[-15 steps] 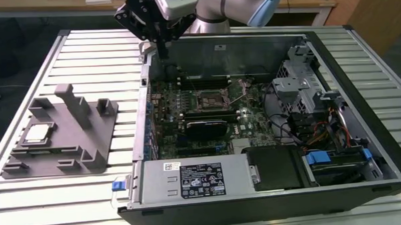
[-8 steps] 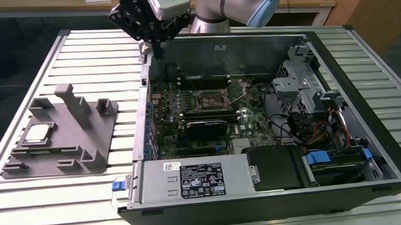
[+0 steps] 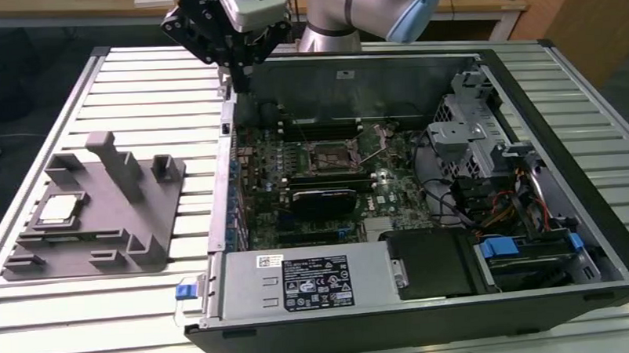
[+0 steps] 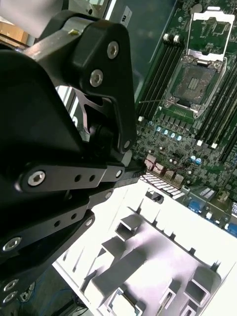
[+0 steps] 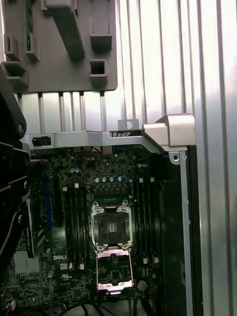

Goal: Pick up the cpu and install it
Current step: 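Reach for the cpu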

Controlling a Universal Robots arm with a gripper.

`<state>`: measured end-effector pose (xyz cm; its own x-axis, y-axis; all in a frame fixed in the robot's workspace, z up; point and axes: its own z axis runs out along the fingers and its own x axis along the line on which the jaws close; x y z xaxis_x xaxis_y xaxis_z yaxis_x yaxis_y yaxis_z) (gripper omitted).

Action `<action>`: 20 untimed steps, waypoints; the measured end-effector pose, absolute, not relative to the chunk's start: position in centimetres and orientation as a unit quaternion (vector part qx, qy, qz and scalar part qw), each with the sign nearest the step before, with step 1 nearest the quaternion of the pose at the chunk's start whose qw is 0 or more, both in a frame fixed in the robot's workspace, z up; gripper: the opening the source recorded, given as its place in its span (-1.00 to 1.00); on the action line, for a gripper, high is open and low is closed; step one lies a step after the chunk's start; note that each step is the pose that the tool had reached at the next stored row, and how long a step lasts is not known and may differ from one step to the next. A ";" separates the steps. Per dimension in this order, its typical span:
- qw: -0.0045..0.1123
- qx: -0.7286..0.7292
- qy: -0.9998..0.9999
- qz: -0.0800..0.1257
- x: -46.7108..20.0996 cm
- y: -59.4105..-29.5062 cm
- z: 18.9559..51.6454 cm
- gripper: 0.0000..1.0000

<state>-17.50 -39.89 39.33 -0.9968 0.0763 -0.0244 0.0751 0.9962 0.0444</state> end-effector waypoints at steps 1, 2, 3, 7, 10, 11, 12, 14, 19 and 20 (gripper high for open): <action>0.013 0.038 0.999 0.022 -17.6 -39.9 39.3 -0.79; 0.013 0.038 0.999 0.022 -17.7 -39.9 39.3 -0.79; 0.013 0.038 0.999 0.022 -17.8 -39.9 39.3 -0.79; 0.013 0.038 0.999 0.022 -18.0 -39.9 39.3 -0.79; 0.013 0.038 0.999 0.022 -18.1 -39.9 39.3 -0.79; 0.013 0.038 0.999 0.022 -18.2 -39.9 39.3 -0.79; 0.013 0.038 0.999 0.022 -18.2 -39.9 39.3 -0.79; 0.013 0.038 0.999 0.022 -18.3 -39.9 39.3 -0.79; 0.013 0.038 0.999 0.022 -18.5 -39.9 39.3 -0.79; 0.013 0.038 0.999 0.022 -18.6 -39.9 39.3 -0.79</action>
<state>-18.58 -39.89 39.33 -0.9968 0.0763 -0.0245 0.0751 0.9962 0.0444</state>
